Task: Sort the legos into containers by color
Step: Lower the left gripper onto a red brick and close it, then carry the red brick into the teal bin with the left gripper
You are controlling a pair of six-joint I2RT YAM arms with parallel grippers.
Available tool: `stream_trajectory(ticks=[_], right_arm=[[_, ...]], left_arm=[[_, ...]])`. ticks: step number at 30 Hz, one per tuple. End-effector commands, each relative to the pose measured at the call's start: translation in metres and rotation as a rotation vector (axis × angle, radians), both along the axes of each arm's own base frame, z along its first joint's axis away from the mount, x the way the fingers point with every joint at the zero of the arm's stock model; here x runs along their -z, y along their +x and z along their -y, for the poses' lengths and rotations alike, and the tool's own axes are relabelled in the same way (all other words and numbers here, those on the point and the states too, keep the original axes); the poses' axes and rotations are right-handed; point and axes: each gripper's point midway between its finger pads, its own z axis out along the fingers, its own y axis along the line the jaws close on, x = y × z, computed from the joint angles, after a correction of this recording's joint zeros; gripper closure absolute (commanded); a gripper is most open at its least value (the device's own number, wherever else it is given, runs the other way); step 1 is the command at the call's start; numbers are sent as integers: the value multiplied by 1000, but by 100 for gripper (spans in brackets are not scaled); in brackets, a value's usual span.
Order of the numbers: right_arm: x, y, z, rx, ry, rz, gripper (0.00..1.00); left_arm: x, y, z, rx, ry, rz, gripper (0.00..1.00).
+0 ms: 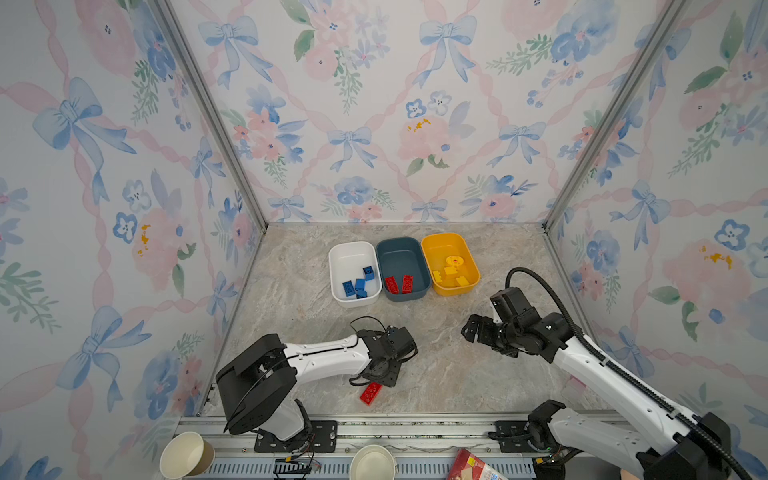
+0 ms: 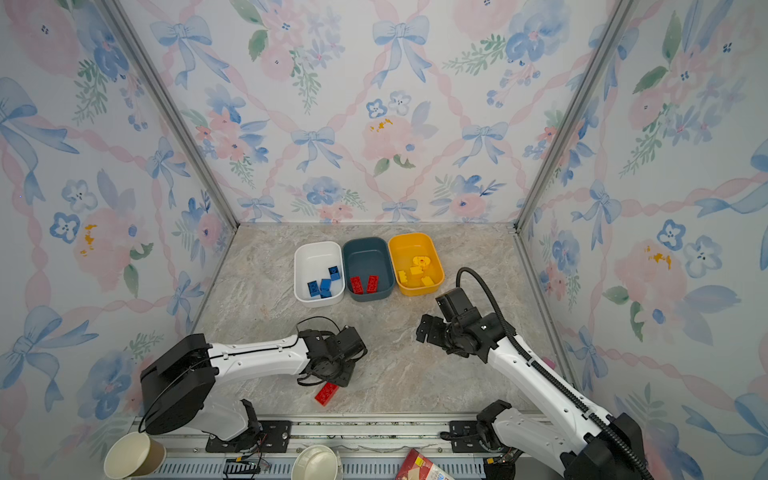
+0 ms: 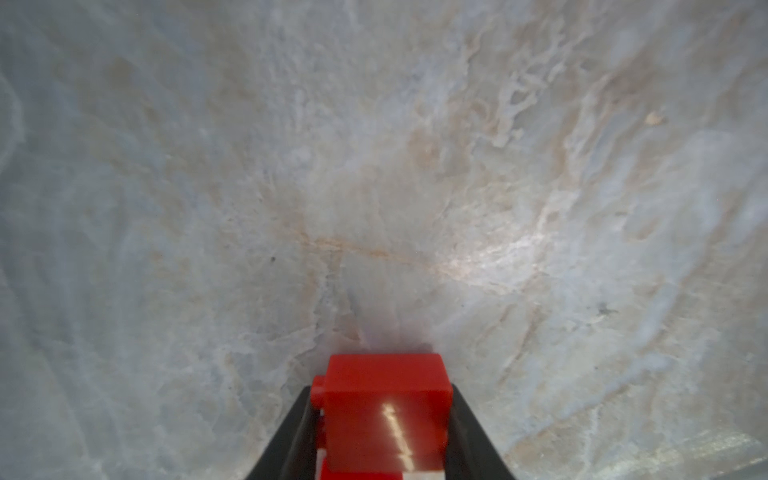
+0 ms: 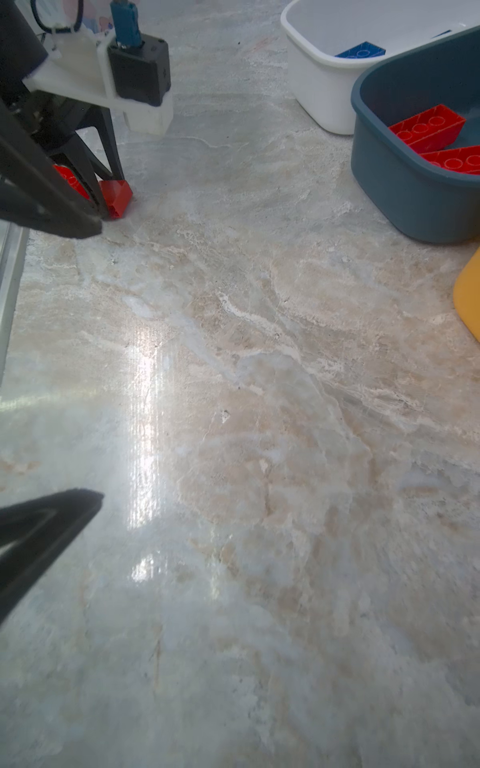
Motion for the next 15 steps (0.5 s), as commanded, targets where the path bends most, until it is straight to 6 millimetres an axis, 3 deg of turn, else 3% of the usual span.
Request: stream_trajectory(ticks=[1,9,15], right_arm=[[1,-5,4,7,-14,-1,3],[0,-5,5,10,-13,2,3],[1,-4,5,14,-10,2,3]], left_arm=[[-30,25,6,-58,-57,93,63],[-91,101,10,-117,-104,293,64],[-119,145,22,-127,-135,383,65]])
